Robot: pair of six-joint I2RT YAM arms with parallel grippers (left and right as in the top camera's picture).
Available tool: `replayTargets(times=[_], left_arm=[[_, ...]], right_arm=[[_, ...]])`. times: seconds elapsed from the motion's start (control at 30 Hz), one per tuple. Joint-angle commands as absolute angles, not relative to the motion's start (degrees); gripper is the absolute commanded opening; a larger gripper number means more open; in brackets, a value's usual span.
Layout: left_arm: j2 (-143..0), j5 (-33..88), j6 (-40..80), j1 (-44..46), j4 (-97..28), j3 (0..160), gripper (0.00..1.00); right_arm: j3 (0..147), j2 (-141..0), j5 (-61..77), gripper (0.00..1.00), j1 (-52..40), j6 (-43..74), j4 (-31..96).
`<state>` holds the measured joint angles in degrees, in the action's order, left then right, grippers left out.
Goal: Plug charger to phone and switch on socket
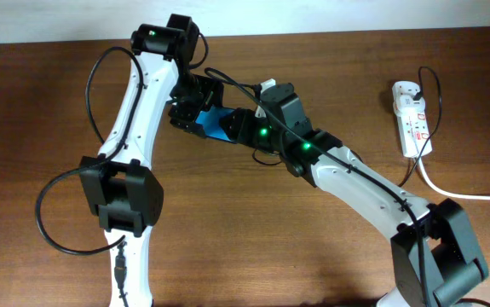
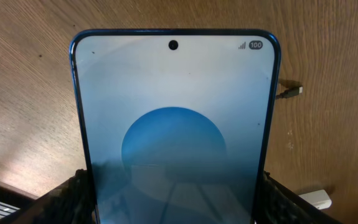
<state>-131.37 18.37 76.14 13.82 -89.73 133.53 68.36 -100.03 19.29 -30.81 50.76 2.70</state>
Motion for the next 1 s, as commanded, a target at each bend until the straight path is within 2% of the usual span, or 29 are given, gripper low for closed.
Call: replayTargets(times=[0.0, 0.23, 0.33, 0.37, 0.7, 0.8, 0.9, 0.93, 0.97], left_arm=[[-131.26, 18.20, 76.27, 14.00, -90.65, 135.04, 0.00], [-131.26, 18.20, 76.27, 14.00, -90.78, 135.04, 0.00], [-131.26, 18.20, 76.27, 14.00, -90.76, 135.04, 0.00], [-131.26, 18.20, 76.27, 14.00, -90.76, 135.04, 0.00], [-131.26, 18.13, 76.20, 13.69, -90.76, 135.04, 0.00], [-131.26, 18.15, 67.46, 13.45, -88.33, 135.04, 0.00], [-131.26, 18.20, 49.10, 13.47, -82.76, 135.04, 0.05], [-131.26, 18.17, 41.93, 13.63, -81.34, 135.04, 0.00], [-131.26, 18.20, 34.65, 13.63, -79.53, 135.04, 0.00]], right_arm=[[69.19, -100.68, 18.79, 0.34, -31.22, 50.50, 1.45], [69.19, -100.68, 19.05, 0.26, -31.22, 50.50, 1.48], [69.19, -100.68, 19.05, 0.07, -31.22, 50.50, 1.48], [69.19, -100.68, 19.05, 0.04, -31.22, 50.50, 1.48], [69.19, -100.51, 20.62, 0.04, -26.96, 51.33, 2.24], [69.19, -99.61, 20.78, 0.04, -23.31, 51.27, 4.47], [69.19, -97.27, 20.97, 0.04, -19.18, 49.80, 5.19], [69.19, -96.40, 21.15, 0.04, -18.11, 49.80, 5.19], [69.19, -95.15, 21.58, 0.04, -16.78, 49.80, 5.17]])
